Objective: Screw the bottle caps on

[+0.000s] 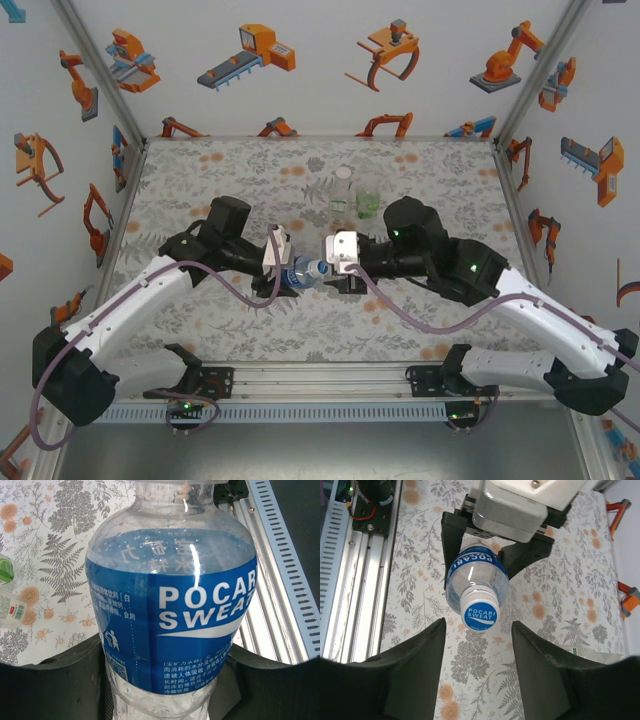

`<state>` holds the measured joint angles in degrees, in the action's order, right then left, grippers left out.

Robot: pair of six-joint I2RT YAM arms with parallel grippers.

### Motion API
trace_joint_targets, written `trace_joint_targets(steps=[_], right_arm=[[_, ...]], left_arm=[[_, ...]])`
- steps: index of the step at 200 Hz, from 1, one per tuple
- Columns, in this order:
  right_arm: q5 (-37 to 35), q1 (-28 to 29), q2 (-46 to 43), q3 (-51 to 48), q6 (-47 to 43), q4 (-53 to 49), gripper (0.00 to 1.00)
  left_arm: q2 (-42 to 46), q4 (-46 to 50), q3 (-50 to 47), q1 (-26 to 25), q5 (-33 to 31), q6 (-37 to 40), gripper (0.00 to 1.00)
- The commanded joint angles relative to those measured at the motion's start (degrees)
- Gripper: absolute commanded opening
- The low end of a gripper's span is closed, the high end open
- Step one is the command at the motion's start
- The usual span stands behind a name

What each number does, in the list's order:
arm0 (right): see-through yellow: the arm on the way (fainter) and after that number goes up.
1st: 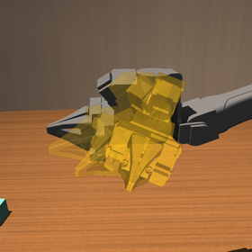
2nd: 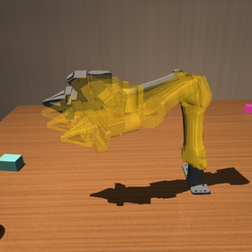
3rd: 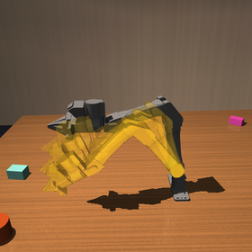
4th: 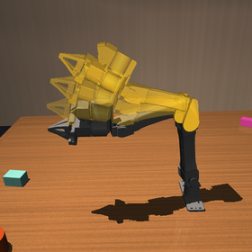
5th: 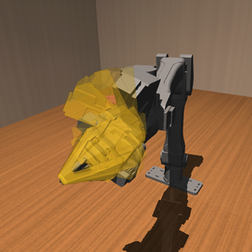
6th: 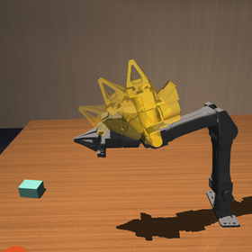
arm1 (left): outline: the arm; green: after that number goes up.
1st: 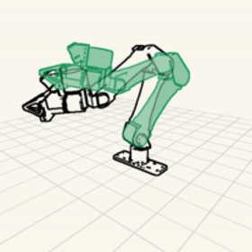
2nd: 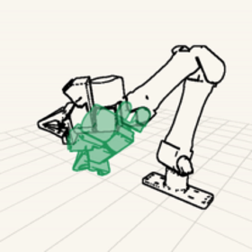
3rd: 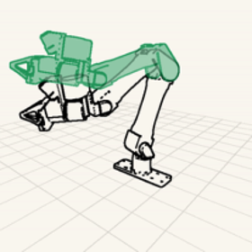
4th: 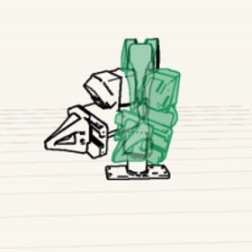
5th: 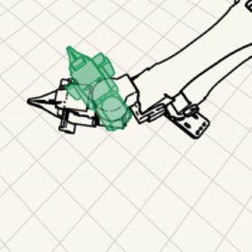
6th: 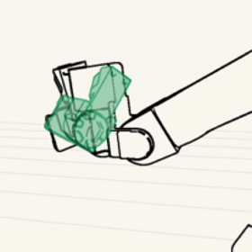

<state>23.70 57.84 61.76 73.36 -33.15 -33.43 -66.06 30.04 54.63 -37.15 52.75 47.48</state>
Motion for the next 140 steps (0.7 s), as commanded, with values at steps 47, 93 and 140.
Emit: trace_joint_targets(steps=[47,93,140], right_arm=[[4.33,-0.03,0.48,0.04,-2.93,2.79,0.41],[4.33,-0.01,0.89,-0.33,-1.88,3.11,0.32],[-2.97,-0.05,0.84,-1.47,15.57,5.04,0.09]], left_arm=[[-0.18,1.39,1.52,-0.36,2.89,2.0,0.0],[-0.29,1.76,1.73,-0.31,2.88,2.25,0.0],[-0.07,1.77,1.71,-0.33,2.24,2.21,0.0]])
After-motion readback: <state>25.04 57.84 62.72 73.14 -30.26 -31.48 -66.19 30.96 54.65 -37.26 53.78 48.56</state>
